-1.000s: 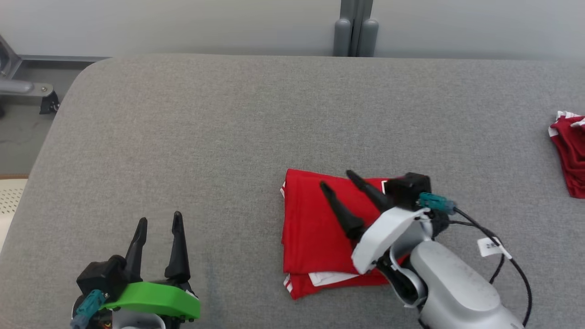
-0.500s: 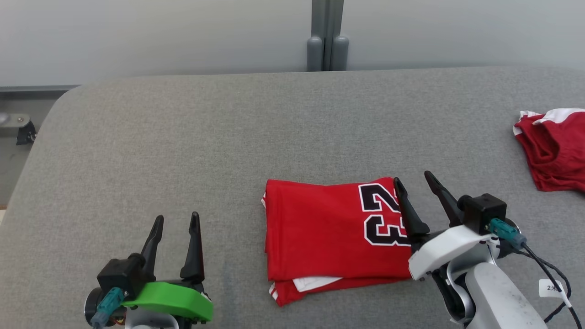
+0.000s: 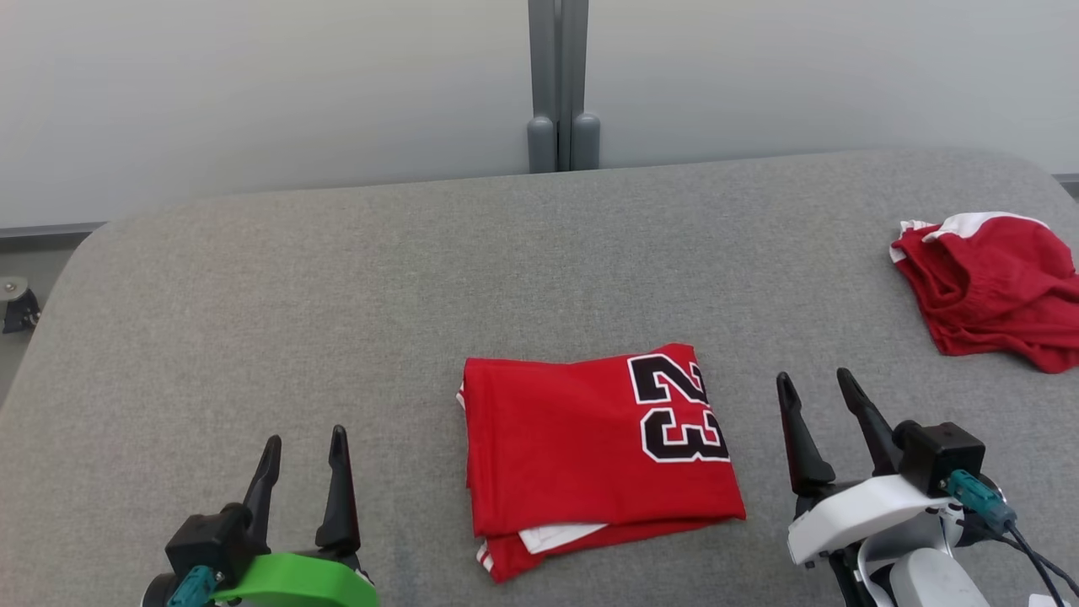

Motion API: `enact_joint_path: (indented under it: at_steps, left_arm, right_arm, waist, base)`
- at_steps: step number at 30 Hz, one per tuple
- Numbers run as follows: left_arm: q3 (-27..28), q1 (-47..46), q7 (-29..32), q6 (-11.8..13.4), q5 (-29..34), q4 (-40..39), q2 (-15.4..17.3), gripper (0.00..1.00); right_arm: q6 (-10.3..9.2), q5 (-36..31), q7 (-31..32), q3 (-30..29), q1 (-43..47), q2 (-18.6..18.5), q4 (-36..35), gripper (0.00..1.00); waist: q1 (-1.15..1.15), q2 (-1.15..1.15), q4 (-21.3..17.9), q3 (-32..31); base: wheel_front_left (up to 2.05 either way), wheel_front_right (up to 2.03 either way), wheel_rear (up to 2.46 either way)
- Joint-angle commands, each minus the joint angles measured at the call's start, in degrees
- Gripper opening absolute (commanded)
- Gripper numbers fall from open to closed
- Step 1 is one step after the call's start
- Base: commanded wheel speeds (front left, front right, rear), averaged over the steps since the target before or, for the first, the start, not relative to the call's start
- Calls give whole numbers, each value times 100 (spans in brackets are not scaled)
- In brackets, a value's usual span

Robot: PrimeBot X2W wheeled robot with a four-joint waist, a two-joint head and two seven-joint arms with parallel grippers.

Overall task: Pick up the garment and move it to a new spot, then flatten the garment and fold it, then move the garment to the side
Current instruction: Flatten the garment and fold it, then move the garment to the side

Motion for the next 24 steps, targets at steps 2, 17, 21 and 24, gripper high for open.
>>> enact_joint_path:
  at_steps: [2, 17, 21, 24]
  left_arm:
    - [68, 102, -16, -62, 89, -6, -16, 100]
    - [252, 111, -16, -182, 253, 104, -129, 100]
    - [295, 102, -16, -190, 297, 115, -145, 100]
    - [308, 92, -16, -219, 353, 128, -155, 100]
  right_arm:
    - [-2, -64, -40, -38, 89, 9, -62, 100]
    - [-2, 89, -56, -13, 54, 32, -65, 100]
    - [-2, 95, -40, -15, 29, 32, -20, 100]
    - [-2, 130, 163, 8, -16, 33, 39, 100]
  waist:
    - [0, 0, -19, -13]
    - [0, 0, 29, 6]
    - [0, 0, 51, 22]
    - [0, 0, 106, 40]
  base:
    - [0, 0, 0]
    - [0, 0, 0]
    - [0, 0, 0]
    - [0, 0, 0]
